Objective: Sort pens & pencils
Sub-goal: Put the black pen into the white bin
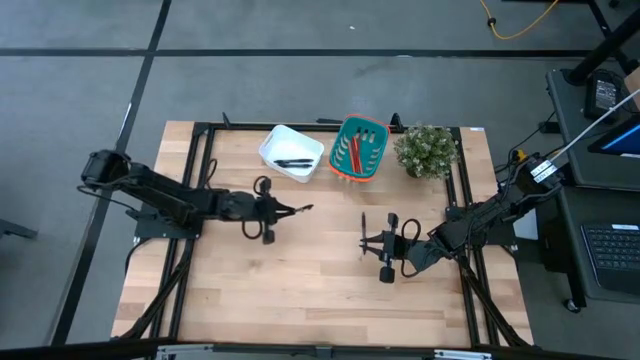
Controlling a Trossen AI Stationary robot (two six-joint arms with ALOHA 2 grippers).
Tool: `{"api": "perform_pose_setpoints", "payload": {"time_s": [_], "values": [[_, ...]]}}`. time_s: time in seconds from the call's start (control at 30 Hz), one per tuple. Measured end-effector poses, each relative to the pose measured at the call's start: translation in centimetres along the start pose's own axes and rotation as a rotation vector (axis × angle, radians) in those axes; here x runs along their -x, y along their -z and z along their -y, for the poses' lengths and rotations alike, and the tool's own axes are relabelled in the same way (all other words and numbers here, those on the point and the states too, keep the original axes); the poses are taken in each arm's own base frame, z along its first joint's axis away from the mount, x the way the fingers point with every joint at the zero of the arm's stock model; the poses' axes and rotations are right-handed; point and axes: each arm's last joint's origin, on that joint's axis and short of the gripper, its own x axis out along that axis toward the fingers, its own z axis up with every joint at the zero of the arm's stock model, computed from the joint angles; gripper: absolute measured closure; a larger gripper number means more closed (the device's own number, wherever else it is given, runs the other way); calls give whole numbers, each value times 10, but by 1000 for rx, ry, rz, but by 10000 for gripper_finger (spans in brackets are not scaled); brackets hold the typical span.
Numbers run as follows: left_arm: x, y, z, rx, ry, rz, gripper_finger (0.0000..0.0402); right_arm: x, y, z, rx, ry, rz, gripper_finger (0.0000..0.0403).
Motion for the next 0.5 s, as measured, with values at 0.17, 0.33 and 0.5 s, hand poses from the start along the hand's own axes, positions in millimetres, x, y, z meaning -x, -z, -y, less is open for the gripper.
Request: {"api": "perform_pose_setpoints", "payload": {"time_s": [0.17, 0.33, 0.5], "values": [[3, 6, -9, 41, -49, 101, 383, 0, 0, 0, 1, 1, 0, 338], [2, 2, -20, 48, -122, 153, 383, 0, 0, 0, 2, 1, 0, 338], [1, 2, -29, 63, -211, 151, 383, 0, 0, 0, 4, 1, 0, 338]]}}
